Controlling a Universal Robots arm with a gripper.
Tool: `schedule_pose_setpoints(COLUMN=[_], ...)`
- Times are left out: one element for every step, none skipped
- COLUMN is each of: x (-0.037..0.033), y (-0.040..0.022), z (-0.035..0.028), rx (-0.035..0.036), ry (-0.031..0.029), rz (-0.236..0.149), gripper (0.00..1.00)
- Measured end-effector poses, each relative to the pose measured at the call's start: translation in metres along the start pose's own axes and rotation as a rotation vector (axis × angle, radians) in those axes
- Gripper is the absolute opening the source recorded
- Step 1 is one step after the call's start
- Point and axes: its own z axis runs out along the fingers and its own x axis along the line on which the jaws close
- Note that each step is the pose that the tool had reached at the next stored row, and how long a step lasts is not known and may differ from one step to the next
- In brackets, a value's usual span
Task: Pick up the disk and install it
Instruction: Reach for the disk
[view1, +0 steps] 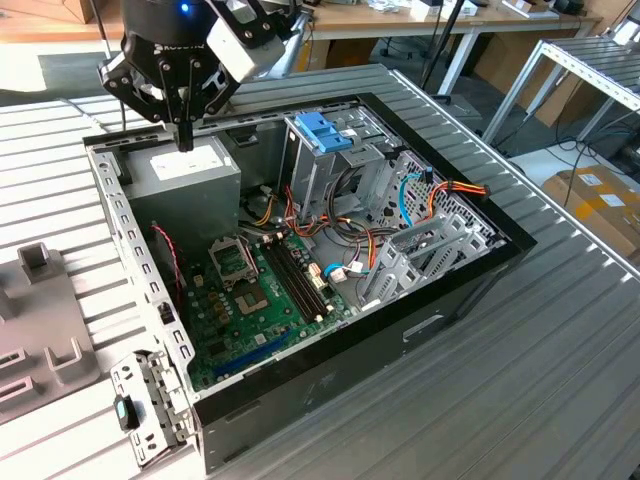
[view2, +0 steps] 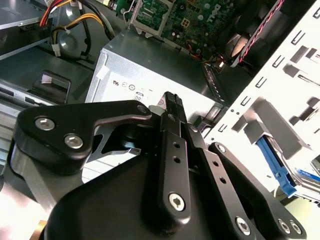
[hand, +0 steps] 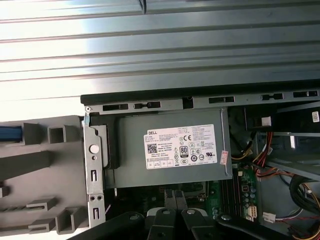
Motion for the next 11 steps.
schedule_pose_setpoints(x=[0.0005, 0.0009, 0.0013, 0.0021, 0.0028, 0.0033, 0.0037, 0.0041, 0.0044, 0.0050, 0.0052], y=[0.0000, -0.0001, -0.0001, -0.0002, -0.0002, -0.0002, -0.0003, -0.0003, -0.0003, -0.0004, -0.0004], z=[0.0000, 0.0000, 0.0000, -0.0001, -0.0001, -0.0001, -0.0001, -0.0001, -0.0001, -0.0002, -0.0001], rx=[0.0000, 0.0000, 0.0000, 0.0000, 0.0000, 0.0000, 0.0000, 0.0000, 0.0000, 0.0000, 0.0000], ry=[0.0000, 0.0000, 0.0000, 0.0000, 0.0000, 0.0000, 0.0000, 0.0000, 0.0000, 0.0000, 0.0000], rz=[0.000, 0.000, 0.000, 0.000, 0.000, 0.000, 0.000, 0.000, 0.000, 0.000, 0.000], gripper=[0.11, 0.11, 0.11, 0.11, 0.11, 0.11, 0.11, 0.11, 0.11, 0.11, 0.11])
